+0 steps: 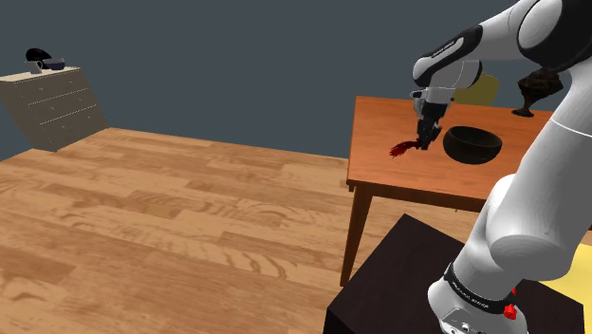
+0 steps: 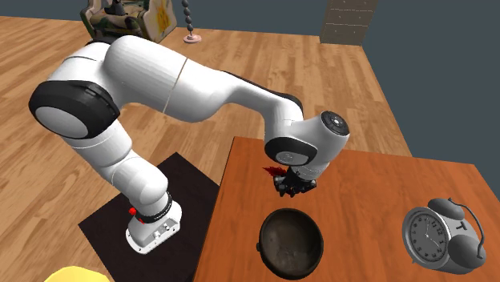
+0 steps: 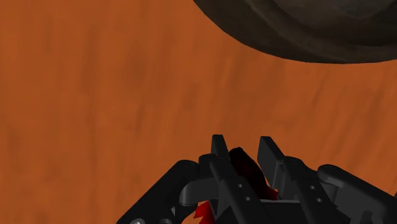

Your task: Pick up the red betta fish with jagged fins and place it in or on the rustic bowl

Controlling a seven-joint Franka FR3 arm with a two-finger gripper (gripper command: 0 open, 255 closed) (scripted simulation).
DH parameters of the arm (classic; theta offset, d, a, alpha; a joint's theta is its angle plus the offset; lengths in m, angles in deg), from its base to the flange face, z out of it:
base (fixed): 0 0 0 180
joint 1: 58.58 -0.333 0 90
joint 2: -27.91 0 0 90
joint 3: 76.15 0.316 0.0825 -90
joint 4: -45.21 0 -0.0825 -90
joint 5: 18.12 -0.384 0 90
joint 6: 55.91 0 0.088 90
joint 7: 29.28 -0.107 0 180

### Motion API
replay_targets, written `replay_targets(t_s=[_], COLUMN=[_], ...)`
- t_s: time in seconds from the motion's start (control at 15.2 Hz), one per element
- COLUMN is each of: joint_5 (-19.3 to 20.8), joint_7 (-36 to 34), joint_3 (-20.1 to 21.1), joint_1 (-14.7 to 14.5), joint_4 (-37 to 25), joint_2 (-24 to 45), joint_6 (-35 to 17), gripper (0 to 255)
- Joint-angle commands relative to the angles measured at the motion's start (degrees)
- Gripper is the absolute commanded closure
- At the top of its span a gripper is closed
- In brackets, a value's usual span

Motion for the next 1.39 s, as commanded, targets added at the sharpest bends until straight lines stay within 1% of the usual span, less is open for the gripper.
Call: replay_targets(t_s=[0.0, 0.59, 1.32], joint_5=[1.2, 4.6, 6.2], joint_7=[-1.1, -4.1, -5.8], joint_3=[0.3, 1.9, 3.5], joint_1=[-0.1, 0.0, 0.0], joint_4=[-0.7, -5.3, -12.3], joint_2=[-1.4, -5.7, -8.2], joint_6=[1.5, 8.4, 16.9], gripper=[255, 255, 255])
